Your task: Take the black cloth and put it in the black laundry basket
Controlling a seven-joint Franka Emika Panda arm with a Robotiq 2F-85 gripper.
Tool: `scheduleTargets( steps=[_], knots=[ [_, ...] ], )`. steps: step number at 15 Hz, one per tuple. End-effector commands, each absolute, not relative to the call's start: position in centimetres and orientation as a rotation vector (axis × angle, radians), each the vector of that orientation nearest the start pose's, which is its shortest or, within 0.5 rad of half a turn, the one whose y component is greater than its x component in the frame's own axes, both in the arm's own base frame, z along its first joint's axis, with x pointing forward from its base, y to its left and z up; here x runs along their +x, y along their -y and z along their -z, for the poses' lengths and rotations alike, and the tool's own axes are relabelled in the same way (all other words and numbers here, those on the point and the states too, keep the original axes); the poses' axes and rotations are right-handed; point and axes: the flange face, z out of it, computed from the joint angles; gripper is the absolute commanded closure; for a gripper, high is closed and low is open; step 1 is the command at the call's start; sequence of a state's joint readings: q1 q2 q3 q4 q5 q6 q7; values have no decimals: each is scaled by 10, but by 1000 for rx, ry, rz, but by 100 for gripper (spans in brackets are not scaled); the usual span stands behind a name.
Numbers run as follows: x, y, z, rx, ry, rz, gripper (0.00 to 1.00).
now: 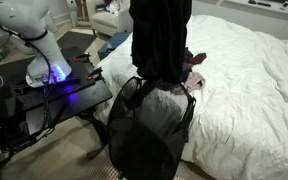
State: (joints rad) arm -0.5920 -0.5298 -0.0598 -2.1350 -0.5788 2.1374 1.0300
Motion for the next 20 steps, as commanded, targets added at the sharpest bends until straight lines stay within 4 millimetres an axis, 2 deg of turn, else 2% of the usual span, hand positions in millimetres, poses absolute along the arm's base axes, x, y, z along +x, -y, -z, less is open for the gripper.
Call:
scheduleTargets(
  steps=[1, 5, 8, 11, 13, 16, 20],
  knots=[
    [300, 321, -699, -2277, -2563, 1143, 96],
    [274, 358, -706, -2101, -2752, 1184, 96],
    [266, 379, -702, -2096, -2753, 1226, 96],
    [268, 393, -693, -2123, -2700, 1288, 96],
    [275, 403, -678, -2158, -2656, 1309, 96],
    [287, 420, -646, -2198, -2603, 1260, 96],
    [303, 430, -581, -2282, -2501, 1046, 96]
  ],
)
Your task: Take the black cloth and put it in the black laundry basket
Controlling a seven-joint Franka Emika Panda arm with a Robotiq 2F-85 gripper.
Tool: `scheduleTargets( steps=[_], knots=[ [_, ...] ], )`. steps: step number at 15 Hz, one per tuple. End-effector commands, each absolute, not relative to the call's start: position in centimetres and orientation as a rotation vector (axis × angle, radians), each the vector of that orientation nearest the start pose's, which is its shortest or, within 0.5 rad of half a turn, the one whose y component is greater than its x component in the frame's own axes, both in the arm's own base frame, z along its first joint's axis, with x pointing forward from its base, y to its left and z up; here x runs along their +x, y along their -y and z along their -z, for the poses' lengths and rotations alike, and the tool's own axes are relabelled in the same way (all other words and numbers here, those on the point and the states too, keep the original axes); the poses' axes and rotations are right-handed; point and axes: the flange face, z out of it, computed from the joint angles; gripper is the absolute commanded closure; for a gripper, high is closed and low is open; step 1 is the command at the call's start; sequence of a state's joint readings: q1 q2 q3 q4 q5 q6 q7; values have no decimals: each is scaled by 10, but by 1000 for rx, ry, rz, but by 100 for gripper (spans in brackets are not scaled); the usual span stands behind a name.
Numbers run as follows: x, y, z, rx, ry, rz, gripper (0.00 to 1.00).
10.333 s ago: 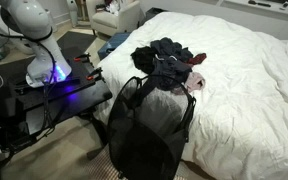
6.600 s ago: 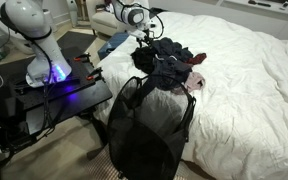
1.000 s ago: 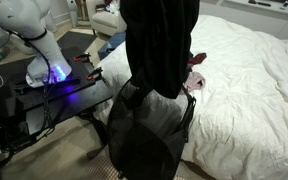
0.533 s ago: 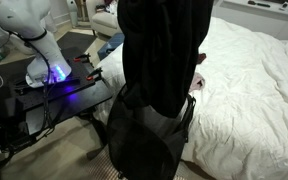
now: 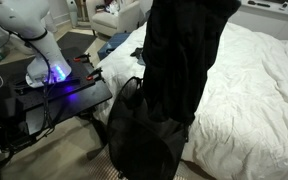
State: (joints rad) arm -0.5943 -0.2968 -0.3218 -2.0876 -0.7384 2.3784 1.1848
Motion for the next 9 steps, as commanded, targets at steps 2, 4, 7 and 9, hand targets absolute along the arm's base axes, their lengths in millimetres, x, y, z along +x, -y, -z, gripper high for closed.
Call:
scheduleTargets(
  steps=[2, 4, 7, 9],
  knots=[
    [308, 430, -551, -2339, -2447, 924, 96],
    [315, 429, -530, -2397, -2402, 832, 96],
    [318, 427, -509, -2458, -2358, 728, 96],
    [318, 425, -503, -2479, -2335, 681, 60]
  ],
)
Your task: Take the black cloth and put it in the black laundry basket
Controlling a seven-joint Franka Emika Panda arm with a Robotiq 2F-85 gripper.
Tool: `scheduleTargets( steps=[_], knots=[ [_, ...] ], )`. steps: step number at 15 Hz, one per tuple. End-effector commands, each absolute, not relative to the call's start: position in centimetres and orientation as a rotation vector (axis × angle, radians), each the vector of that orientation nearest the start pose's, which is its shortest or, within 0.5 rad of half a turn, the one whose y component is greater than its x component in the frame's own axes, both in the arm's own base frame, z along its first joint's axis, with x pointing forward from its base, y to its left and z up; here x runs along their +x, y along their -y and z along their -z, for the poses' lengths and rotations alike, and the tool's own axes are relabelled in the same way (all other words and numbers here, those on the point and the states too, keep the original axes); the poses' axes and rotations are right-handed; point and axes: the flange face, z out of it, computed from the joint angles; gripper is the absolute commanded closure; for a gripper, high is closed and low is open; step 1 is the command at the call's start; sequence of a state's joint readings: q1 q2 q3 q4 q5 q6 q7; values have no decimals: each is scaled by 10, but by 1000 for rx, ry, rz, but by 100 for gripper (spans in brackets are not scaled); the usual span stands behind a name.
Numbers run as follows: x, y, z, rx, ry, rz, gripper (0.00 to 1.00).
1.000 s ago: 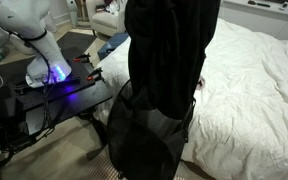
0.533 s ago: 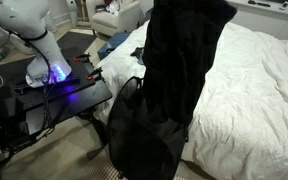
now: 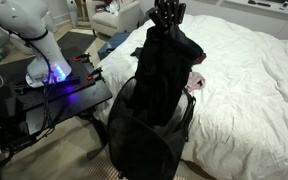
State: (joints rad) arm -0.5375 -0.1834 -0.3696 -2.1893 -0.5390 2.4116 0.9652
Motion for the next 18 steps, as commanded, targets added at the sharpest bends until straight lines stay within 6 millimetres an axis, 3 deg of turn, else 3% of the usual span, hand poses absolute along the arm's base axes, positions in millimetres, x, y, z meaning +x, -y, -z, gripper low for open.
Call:
scheduleTargets(
  steps=[1, 9, 13, 18],
  knots=[
    [318, 425, -502, -2484, -2324, 666, 57],
    [322, 415, -517, -2535, -2230, 673, 1],
    [339, 388, -537, -2638, -2048, 722, 0],
    [373, 332, -557, -2811, -1770, 786, 0]
  ],
)
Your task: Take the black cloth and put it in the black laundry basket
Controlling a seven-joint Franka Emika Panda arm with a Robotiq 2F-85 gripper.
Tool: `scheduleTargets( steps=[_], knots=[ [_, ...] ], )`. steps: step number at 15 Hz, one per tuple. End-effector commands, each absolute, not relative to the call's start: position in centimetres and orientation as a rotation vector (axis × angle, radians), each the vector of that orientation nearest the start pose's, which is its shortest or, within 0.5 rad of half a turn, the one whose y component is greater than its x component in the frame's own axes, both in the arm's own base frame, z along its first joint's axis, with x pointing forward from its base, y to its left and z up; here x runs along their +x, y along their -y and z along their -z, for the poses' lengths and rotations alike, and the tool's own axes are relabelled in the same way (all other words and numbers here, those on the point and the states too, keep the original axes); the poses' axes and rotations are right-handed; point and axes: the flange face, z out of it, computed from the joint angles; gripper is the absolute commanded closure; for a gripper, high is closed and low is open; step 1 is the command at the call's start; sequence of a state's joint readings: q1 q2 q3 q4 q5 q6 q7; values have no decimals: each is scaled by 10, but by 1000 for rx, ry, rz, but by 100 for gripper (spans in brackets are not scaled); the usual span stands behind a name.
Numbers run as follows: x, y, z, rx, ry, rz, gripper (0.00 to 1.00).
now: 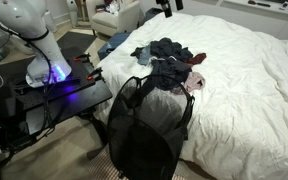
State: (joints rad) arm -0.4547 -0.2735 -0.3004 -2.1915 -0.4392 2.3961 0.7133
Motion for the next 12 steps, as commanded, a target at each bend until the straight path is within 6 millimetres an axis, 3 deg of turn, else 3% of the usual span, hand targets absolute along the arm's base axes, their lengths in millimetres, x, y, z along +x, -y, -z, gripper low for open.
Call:
scheduleTargets(
  steps=[1, 7, 12],
  knots=[
    [381, 320, -559, -2841, -1714, 793, 0],
    [423, 242, -547, -2982, -1290, 659, 0],
    [439, 189, -531, -3059, -1007, 424, 0]
  ],
)
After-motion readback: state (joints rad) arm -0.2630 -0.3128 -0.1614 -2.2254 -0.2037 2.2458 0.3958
